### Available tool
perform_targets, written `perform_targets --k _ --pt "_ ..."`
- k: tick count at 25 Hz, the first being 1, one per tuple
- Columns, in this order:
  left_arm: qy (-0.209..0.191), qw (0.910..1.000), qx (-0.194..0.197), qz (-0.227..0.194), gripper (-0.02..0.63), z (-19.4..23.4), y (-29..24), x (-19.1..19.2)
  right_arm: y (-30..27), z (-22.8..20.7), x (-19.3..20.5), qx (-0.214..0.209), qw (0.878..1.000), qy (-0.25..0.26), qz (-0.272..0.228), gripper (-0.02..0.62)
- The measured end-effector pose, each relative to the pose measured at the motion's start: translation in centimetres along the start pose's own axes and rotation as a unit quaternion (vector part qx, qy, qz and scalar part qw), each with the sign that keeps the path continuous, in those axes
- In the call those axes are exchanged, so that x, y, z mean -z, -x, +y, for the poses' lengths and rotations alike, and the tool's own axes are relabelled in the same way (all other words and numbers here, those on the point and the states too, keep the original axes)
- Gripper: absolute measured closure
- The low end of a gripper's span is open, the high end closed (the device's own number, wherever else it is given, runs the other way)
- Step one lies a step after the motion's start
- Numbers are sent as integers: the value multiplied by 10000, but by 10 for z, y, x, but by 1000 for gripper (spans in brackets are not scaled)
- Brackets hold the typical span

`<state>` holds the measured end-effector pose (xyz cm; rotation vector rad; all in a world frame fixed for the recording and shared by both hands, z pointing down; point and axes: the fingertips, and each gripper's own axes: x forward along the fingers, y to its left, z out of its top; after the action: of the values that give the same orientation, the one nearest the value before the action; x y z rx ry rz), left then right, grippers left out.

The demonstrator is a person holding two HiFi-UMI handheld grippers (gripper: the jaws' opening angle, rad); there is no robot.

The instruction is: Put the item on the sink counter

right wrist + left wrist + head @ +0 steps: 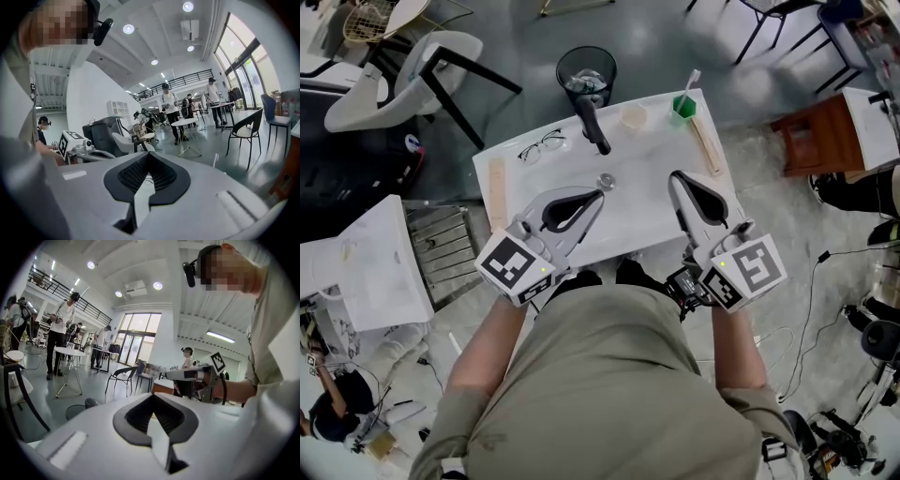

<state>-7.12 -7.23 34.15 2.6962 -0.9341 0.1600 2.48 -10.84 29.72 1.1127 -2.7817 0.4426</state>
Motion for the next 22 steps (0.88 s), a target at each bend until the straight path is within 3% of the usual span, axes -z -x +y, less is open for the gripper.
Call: perform_targets --k 22 --pt "59 10000 -4 -36 600 8 10 2 -14 27 9 -96 9995 242 177 584"
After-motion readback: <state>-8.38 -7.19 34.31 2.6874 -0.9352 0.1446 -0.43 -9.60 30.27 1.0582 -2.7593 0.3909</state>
